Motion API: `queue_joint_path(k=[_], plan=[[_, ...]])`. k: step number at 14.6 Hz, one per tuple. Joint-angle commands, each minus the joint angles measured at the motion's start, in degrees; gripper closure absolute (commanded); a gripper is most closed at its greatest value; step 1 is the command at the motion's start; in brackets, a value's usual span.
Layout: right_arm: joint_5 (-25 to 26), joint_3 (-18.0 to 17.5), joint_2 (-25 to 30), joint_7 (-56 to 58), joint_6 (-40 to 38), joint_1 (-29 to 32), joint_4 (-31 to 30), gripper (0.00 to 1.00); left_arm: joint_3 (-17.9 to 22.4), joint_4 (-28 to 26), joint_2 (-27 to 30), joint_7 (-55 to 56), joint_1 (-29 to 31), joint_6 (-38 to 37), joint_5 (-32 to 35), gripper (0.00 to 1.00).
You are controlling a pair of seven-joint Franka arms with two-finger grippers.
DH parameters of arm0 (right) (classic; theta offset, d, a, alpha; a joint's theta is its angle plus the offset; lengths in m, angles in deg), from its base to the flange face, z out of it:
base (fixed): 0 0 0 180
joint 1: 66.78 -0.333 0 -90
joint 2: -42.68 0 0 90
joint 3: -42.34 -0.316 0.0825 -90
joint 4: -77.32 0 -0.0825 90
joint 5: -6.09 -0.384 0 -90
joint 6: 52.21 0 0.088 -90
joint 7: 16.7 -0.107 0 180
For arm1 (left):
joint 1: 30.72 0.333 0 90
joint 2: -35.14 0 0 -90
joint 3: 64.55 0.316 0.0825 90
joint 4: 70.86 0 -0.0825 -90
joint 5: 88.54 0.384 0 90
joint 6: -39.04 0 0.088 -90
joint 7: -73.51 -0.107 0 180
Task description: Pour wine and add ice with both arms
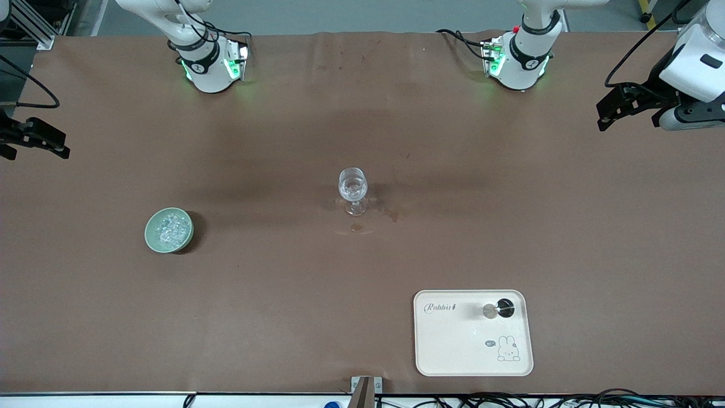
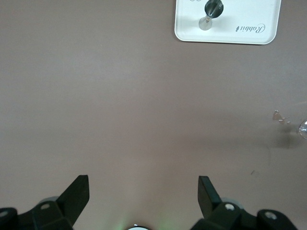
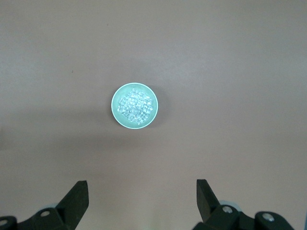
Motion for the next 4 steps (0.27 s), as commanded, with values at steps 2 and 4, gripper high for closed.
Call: queue_joint_path(k=[2,4], plan=[[-0.7,-0.2,0.9,0.5,0.5,0.2,-1.1,0.01,0.0,1.2,-0.7,-0.7,0.2,0.0,-1.0,0.0],[-0.7,-0.2,0.9,0.4,0.6,0.2,-0.9,0.01,0.0,1.2,-1.2,-0.7,0.2,0.0,-1.0,0.0]])
